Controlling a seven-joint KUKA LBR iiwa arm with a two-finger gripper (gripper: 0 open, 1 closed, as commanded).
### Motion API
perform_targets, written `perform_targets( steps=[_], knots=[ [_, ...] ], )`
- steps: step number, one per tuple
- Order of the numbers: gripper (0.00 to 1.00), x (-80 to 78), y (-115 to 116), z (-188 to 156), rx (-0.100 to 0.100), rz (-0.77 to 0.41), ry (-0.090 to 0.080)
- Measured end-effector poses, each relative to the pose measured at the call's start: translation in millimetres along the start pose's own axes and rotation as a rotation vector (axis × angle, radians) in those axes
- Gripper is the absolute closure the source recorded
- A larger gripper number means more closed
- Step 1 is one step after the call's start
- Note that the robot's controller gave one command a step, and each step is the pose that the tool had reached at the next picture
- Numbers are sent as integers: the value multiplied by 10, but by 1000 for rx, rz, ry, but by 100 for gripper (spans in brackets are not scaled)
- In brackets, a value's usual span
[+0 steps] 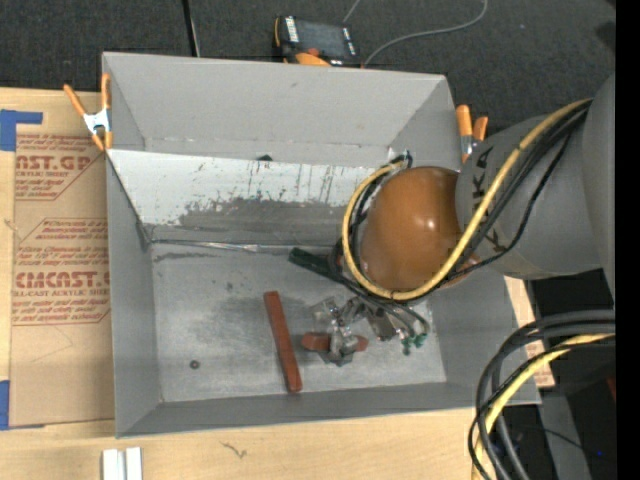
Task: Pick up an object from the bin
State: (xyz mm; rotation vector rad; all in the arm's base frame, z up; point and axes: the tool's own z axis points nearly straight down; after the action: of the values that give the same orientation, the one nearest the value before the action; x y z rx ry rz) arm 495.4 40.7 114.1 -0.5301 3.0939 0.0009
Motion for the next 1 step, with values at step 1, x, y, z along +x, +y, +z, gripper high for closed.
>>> perform_targets(
  steps=[1],
  knots=[
    [100, -255, -543, 185, 3, 37, 0]
  ],
)
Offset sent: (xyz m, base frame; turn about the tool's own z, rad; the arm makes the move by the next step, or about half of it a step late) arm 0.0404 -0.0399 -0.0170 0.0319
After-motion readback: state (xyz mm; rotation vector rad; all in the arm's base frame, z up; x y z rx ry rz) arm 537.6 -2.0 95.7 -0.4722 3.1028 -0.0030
